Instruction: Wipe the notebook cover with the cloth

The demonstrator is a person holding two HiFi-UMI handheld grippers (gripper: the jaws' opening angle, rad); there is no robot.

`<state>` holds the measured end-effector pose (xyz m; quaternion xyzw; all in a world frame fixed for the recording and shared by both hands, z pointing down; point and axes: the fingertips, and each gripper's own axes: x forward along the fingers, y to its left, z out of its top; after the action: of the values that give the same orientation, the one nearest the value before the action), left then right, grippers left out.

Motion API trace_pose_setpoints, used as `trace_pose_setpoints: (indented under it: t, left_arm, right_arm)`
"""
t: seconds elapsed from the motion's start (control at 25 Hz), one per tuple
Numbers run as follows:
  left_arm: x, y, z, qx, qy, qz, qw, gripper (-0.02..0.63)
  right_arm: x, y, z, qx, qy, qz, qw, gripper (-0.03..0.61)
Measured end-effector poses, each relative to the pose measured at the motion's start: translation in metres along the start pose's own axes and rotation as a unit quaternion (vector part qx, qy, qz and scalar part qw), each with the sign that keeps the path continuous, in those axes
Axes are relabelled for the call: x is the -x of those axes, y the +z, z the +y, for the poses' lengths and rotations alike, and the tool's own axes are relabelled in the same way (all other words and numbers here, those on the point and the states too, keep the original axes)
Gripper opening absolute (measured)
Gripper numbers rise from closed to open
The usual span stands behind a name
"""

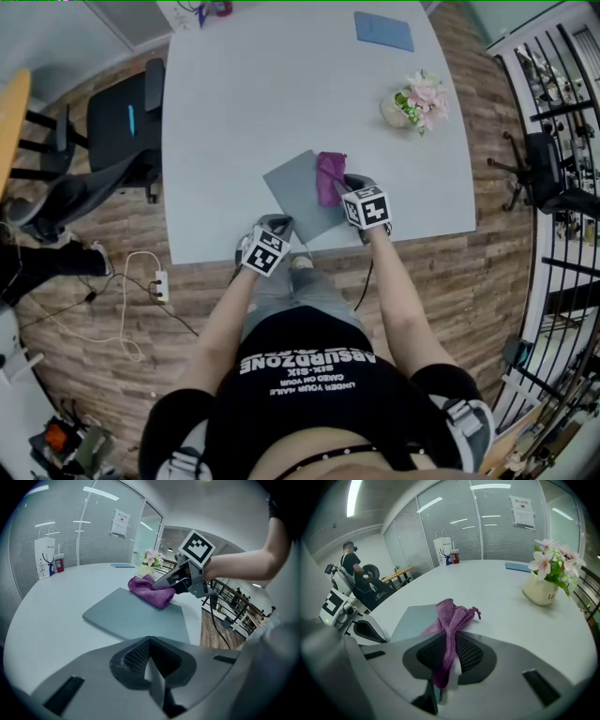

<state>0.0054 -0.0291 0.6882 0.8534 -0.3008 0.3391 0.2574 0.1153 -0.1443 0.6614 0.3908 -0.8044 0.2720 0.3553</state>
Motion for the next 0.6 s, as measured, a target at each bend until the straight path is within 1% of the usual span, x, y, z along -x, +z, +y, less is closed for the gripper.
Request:
trace_pose_setpoints:
  t: [0.28, 0.4, 0.6]
  left_arm:
    - [0.0, 0.0, 0.0, 0.002, 0.0, -0.001, 1.0, 0.014]
    - [-0.001, 0.0, 0.0, 0.003, 0.0, -0.002, 1.0, 0.014]
    - [0.0, 0.002, 0.0, 0.009, 0.007, -0.005, 0.9999, 0.014]
  right_arm:
    - [0.008, -0.015, -0.002, -0.014, 0.002, 0.0, 1.0, 0.075]
    - [0.009, -0.016, -0.002, -0.018, 0.001, -0.002, 1.0, 0.074]
    - [0.006, -0.012, 0.006, -0.018, 0.012, 0.0, 1.0, 0.071]
